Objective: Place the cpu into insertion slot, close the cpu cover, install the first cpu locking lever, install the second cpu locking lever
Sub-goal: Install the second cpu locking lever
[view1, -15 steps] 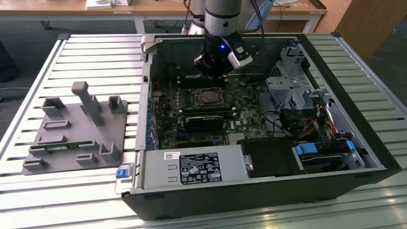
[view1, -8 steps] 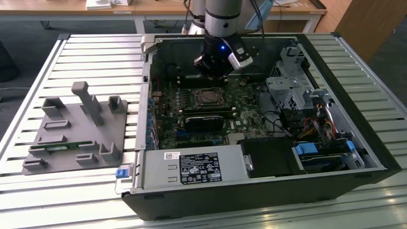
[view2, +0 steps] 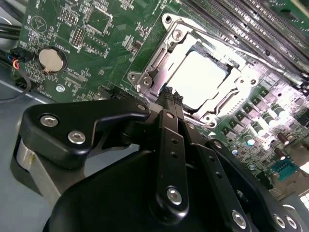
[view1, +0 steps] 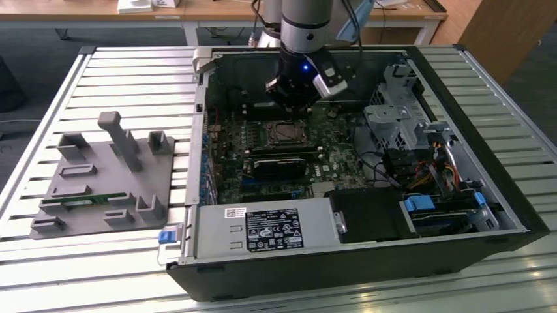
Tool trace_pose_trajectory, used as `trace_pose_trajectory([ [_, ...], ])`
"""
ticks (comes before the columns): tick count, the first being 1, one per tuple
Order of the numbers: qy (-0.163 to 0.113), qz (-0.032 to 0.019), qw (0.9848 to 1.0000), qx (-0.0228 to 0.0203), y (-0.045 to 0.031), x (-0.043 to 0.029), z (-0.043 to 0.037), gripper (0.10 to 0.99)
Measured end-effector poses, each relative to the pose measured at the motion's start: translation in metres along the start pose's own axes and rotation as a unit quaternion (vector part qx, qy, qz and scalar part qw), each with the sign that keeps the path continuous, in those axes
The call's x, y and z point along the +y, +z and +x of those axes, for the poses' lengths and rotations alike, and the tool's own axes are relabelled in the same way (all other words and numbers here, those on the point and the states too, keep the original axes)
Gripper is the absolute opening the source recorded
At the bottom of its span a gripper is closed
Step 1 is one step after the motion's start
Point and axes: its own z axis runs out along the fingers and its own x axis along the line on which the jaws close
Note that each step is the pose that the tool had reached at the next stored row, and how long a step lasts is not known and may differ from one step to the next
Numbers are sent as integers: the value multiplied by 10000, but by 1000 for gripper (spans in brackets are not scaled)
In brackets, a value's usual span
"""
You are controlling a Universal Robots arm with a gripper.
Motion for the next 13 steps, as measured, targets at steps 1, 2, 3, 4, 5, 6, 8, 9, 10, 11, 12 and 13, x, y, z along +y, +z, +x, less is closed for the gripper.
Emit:
trace_pose_trajectory([
  [1, 0, 0, 10000, 0, 0, -5, 0, 118],
  [2, 0, 0, 10000, 0, -1, -8, 0, 118],
  [3, 1, 0, 10000, 1, -29, -9, -1, 118],
  [4, 1, 0, 10000, 1, -62, -9, -1, 118],
  [5, 0, 0, 10000, 1, -106, -8, -2, 118],
  [6, 0, -1, 10000, 1, -151, -6, -2, 118],
  [8, 0, 0, 10000, 1, -240, -4, -4, 118],
  [9, 0, 0, 10000, 1, -280, -3, -4, 118],
  [10, 0, 0, 10000, 1, -312, -2, -4, 118],
  [11, 0, 0, 10000, 1, -349, -1, -5, 118],
  [12, 0, 0, 10000, 1, -375, 0, -5, 118],
  [13, 0, 0, 10000, 1, -389, 0, -5, 118],
])
